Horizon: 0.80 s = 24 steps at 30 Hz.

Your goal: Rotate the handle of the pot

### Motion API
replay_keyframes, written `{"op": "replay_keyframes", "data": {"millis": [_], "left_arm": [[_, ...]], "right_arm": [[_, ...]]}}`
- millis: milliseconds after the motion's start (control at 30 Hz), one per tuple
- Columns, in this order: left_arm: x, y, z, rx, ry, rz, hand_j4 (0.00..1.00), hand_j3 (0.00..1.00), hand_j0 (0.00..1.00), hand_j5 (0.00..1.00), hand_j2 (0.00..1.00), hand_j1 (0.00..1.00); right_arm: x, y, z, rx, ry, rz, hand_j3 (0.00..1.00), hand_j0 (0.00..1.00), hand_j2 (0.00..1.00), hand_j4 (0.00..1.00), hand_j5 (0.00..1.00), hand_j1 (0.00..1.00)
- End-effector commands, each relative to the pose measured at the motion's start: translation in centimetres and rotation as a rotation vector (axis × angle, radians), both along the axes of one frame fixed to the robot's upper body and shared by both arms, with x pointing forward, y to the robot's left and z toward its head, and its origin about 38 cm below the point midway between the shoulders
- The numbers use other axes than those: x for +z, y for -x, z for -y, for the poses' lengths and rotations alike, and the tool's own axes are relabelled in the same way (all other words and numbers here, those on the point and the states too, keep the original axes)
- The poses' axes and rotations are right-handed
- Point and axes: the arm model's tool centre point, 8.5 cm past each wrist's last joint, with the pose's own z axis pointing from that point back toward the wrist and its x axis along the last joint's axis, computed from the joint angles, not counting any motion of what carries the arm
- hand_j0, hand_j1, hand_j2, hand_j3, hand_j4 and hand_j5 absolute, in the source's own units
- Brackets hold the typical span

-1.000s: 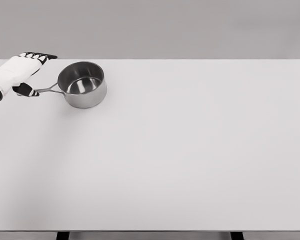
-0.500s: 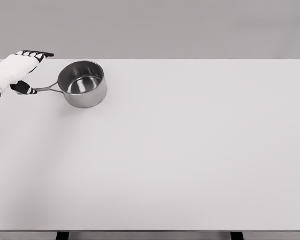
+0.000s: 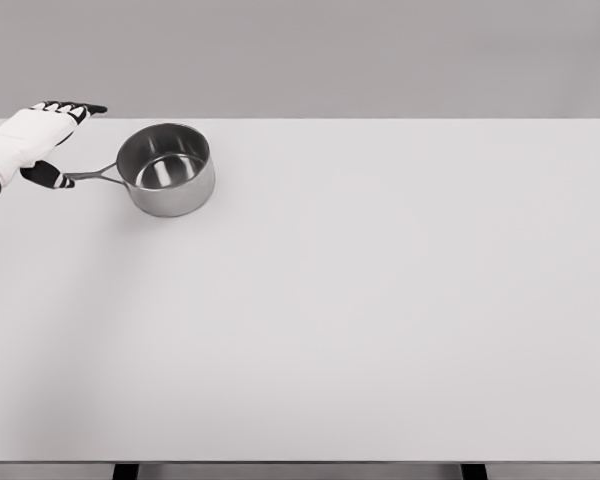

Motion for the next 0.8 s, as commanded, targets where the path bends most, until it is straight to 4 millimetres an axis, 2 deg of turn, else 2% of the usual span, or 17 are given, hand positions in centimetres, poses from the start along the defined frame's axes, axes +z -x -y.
{"op": "replay_keyframes", "data": {"millis": [0, 767], "left_arm": [[-0.1, -0.1, 0.0, 0.003, 0.004, -0.002, 1.0, 1.0, 1.0, 1.0, 1.0, 1.0], [-0.2, -1.3, -0.3, 0.002, 0.006, 0.004, 1.0, 1.0, 1.0, 1.0, 1.0, 1.0]], "right_arm": [[0.0, 0.0, 0.0, 0.0, 0.0, 0.0, 1.0, 1.0, 1.0, 1.0, 1.0, 1.0], [0.0, 0.0, 0.0, 0.0, 0.0, 0.0, 1.0, 1.0, 1.0, 1.0, 1.0, 1.0]]}}
